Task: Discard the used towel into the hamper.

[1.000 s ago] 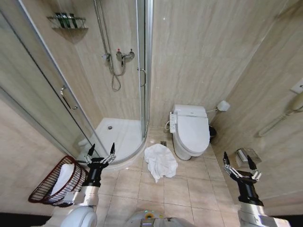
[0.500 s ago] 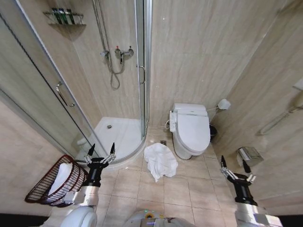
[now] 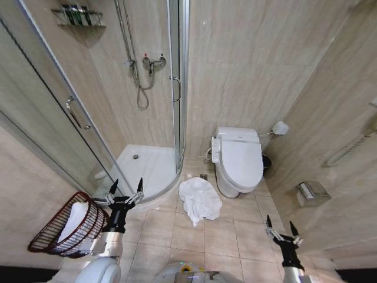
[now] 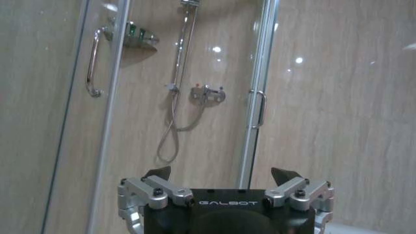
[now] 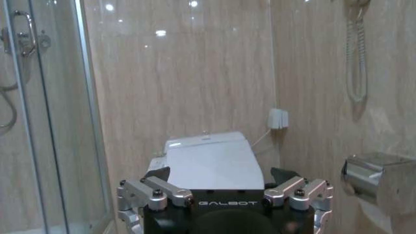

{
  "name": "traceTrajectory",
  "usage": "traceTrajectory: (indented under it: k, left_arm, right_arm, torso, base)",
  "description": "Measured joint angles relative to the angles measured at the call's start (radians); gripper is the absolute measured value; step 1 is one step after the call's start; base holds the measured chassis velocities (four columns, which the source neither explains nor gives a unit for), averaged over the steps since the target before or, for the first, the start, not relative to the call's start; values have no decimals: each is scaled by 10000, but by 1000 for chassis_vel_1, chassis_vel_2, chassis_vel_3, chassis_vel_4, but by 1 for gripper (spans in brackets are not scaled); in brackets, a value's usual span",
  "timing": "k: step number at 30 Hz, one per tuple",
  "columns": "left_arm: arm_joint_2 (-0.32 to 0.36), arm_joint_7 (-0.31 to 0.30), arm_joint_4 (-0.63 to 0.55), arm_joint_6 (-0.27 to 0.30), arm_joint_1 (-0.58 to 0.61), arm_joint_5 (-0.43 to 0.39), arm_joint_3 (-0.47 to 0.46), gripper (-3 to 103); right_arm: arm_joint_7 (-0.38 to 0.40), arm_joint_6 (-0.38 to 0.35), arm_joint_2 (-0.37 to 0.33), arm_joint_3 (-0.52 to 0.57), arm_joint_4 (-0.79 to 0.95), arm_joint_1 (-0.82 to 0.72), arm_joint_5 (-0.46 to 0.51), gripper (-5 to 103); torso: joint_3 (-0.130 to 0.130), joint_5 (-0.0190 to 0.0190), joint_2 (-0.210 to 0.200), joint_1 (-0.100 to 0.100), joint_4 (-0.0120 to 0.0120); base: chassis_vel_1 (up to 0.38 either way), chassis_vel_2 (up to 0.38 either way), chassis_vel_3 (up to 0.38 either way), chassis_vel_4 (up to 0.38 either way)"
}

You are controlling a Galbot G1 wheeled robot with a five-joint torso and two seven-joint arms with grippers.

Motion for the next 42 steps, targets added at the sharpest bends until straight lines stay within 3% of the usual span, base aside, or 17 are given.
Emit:
traceTrajectory:
  k: [12,30,42]
  left_arm:
    - [0,0,0,0,0,0,0,100]
    - [0,0,0,0,0,0,0,100]
    - [0,0,0,0,0,0,0,100]
  right_arm:
    - [112,34,134,93,800,-360,98,100]
    - [1210,-2327,428,1696,6130,-1313,242,100]
    - [1237,-1964,513,1820,5314,-1140,4,100]
  torso:
    - [-342,2,-636,-295,0]
    - [-854,-3,-1587,-733,0]
    - [-1154,2,-2138,-984,0]
  base:
    - [0,0,0,0]
    - [0,0,0,0]
    - [0,0,0,0]
